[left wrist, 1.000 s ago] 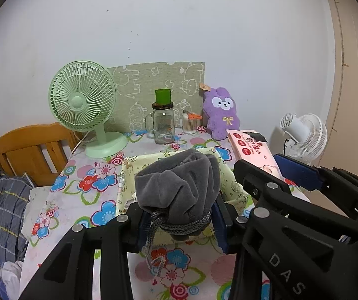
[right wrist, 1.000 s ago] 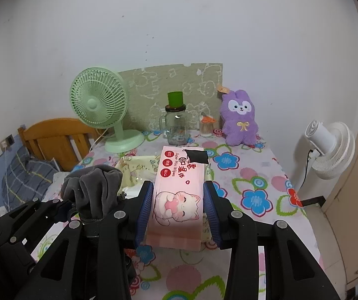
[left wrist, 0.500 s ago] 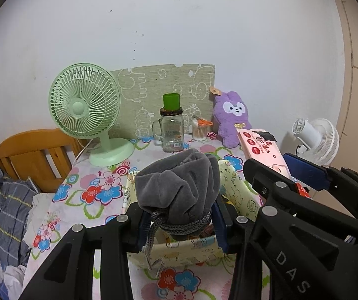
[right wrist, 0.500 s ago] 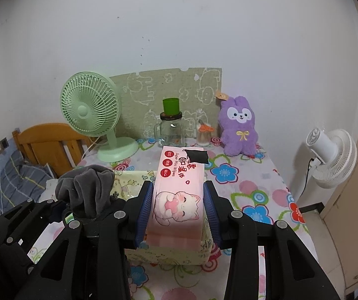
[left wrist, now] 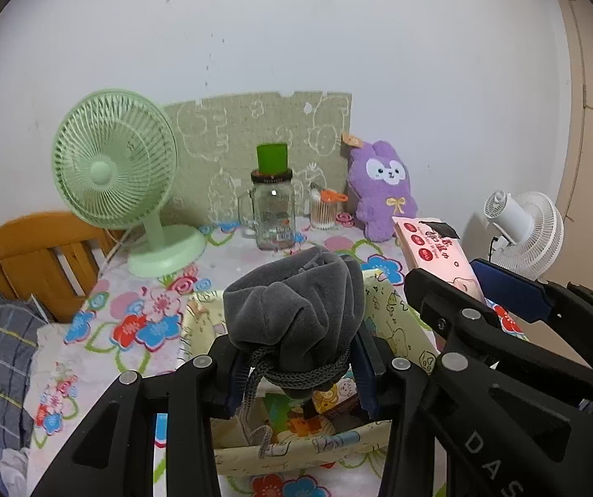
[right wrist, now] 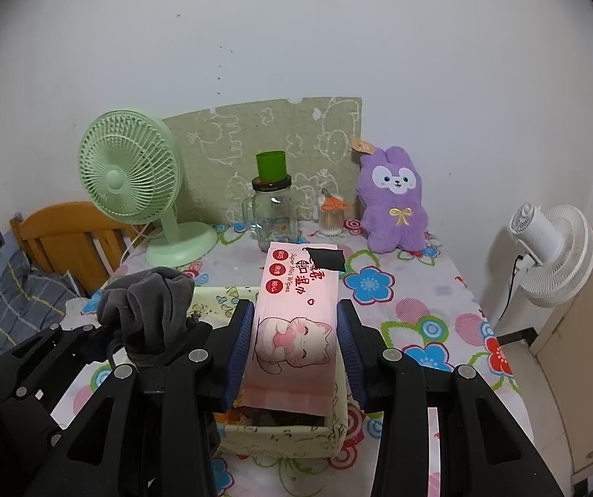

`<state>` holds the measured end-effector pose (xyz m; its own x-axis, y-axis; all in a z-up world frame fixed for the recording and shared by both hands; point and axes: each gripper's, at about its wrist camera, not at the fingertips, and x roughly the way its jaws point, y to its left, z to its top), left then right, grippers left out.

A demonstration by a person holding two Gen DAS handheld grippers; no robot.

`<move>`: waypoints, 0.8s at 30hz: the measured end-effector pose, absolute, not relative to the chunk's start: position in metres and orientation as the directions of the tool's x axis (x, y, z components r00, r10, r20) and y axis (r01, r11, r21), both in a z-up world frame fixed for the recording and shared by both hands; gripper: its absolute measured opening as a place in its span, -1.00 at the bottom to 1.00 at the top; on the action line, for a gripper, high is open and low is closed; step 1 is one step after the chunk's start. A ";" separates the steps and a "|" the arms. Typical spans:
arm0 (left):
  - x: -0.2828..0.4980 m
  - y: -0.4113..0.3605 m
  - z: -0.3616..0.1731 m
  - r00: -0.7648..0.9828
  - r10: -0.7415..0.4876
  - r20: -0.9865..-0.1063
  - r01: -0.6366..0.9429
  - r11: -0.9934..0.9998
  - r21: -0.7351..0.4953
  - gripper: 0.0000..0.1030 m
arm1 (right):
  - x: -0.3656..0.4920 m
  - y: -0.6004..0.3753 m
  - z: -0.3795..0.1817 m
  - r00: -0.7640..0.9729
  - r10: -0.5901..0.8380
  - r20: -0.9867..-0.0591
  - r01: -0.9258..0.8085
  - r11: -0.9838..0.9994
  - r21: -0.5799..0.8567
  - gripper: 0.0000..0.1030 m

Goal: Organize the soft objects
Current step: 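Open the left tool to drop the glove while the right tool releases the pad into the basket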

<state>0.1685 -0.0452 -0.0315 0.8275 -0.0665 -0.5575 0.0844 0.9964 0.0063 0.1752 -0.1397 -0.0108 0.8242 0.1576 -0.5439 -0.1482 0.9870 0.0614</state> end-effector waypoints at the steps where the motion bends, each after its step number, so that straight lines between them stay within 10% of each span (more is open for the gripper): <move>1: 0.170 -0.046 -0.033 0.827 -0.067 -0.559 0.083 0.997 0.004 -0.15 | 0.179 -0.140 -0.012 0.821 0.155 -0.549 -0.145 0.987 0.062 -0.15; 14: 0.193 -0.043 -0.054 0.800 -0.054 -0.598 0.063 0.998 -0.006 -0.10 | 0.205 -0.139 -0.035 0.793 0.166 -0.586 -0.152 0.986 0.074 -0.15; 16: 0.191 -0.042 -0.053 0.802 -0.040 -0.596 0.056 0.998 0.009 0.31 | 0.207 -0.138 -0.038 0.790 0.176 -0.588 -0.159 0.984 0.082 -0.15; 24: 0.183 -0.034 -0.045 0.823 -0.018 -0.568 0.051 0.998 0.042 0.66 | 0.209 -0.127 -0.037 0.790 0.227 -0.570 -0.206 0.973 0.102 -0.15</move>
